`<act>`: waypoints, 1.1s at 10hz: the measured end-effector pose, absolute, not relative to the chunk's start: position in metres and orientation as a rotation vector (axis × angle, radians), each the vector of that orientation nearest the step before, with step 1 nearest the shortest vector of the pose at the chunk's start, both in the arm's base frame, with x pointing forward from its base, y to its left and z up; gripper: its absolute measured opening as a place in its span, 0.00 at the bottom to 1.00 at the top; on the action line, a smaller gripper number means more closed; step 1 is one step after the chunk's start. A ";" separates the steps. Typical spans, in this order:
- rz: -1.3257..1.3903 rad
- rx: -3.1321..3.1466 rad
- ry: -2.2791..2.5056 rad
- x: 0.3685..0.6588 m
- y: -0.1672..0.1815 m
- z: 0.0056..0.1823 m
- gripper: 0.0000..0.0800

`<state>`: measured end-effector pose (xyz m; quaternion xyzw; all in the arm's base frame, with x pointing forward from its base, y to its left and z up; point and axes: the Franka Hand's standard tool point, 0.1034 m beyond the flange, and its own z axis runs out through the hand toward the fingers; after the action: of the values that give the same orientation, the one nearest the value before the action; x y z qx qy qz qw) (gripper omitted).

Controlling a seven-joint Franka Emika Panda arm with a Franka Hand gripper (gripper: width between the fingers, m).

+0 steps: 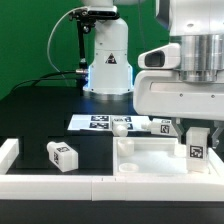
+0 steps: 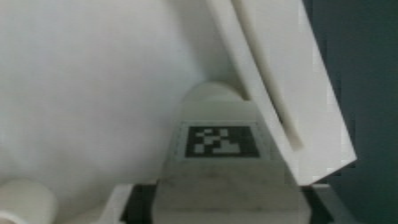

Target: Assemble one leg

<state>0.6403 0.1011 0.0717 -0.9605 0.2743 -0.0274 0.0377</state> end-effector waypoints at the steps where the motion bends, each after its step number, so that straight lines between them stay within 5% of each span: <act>1: -0.076 -2.899 0.989 0.640 0.102 0.071 0.36; 6: -0.014 -2.226 2.016 0.639 0.111 0.069 0.36; 10: -0.018 -2.068 2.167 0.639 0.112 0.068 0.36; 11: -0.032 -2.179 2.055 0.640 0.111 0.069 0.55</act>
Offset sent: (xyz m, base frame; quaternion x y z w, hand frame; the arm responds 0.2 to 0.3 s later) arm -0.0052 -0.0047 -0.0061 0.0149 -0.0351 0.4611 0.8865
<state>0.6399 0.1110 0.0689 -0.7254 0.6844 -0.0106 0.0730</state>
